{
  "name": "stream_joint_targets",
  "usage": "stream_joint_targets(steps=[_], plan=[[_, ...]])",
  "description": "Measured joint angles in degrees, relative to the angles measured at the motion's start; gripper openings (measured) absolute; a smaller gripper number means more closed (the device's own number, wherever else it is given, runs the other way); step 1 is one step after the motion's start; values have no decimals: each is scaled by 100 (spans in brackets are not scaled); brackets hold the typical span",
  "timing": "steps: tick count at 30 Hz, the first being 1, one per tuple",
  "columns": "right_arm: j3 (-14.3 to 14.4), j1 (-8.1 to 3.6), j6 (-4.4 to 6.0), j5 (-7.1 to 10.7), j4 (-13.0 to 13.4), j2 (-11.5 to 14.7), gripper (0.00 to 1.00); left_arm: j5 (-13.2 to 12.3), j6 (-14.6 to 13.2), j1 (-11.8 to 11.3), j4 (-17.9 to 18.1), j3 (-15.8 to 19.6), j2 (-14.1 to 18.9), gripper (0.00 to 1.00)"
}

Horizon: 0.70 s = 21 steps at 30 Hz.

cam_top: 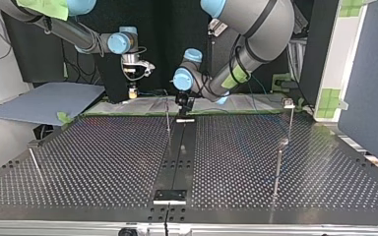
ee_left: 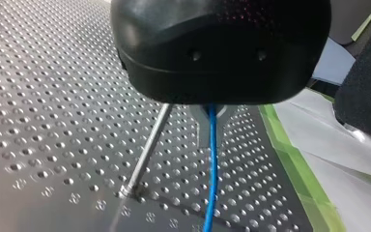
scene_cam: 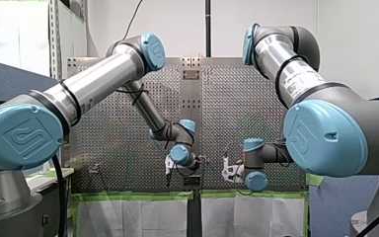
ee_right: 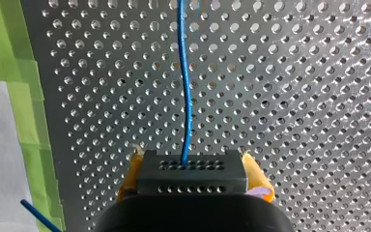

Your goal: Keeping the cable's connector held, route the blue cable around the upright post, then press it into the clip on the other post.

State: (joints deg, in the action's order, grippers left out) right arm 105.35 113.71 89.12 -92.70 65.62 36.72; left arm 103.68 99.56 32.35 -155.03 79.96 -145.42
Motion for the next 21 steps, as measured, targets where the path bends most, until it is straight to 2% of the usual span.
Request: stream_joint_targets(steps=[11, 21], plan=[[-38, -5, 4, 16, -8, -39, 0, 11, -195, -23, -10, 0, -15, 0], [-195, -68, 67, 15, -23, -289, 0, -283, -61, -133, 133, 0, -16, 0]])
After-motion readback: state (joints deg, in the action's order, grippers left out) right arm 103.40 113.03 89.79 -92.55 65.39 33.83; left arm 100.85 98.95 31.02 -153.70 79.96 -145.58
